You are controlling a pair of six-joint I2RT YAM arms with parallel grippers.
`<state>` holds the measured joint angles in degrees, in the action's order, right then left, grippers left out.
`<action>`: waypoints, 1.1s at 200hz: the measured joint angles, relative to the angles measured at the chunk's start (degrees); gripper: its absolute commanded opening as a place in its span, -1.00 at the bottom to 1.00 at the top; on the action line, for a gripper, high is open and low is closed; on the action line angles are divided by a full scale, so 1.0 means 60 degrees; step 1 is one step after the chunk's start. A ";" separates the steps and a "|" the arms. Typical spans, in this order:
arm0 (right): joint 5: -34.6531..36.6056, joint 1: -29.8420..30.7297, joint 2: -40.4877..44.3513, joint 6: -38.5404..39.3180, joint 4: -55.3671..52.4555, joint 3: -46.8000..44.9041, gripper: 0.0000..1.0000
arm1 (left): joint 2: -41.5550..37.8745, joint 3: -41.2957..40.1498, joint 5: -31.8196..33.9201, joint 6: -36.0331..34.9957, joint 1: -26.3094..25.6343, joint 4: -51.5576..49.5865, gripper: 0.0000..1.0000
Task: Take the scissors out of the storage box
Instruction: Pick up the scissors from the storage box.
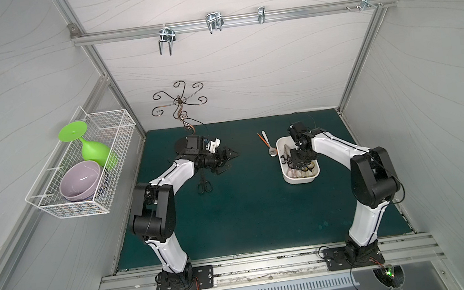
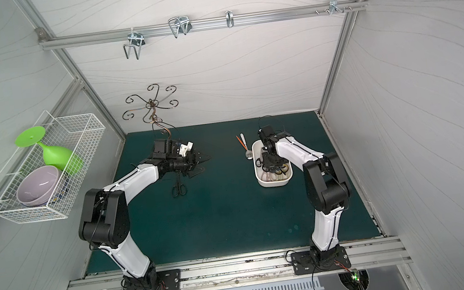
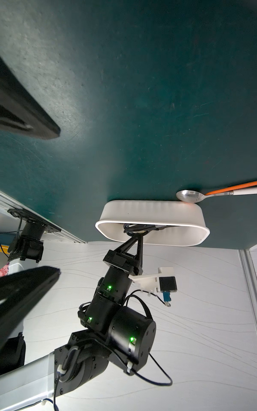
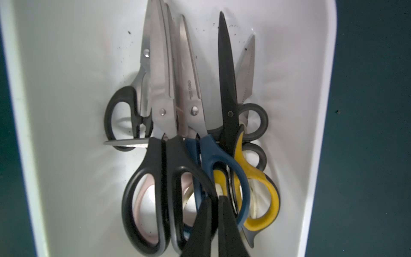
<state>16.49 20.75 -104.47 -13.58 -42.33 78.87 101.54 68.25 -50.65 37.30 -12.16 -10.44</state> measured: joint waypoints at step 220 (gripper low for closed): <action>-0.3381 0.1694 0.3027 -0.2703 0.1985 -0.2200 -1.00 | 0.0102 -0.1024 0.0827 0.2047 -0.2739 0.3752 0.65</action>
<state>-3.79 30.92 -86.30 -29.80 -30.41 65.67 102.15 62.11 -45.69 49.58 -28.60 12.08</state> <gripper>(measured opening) 0.077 0.840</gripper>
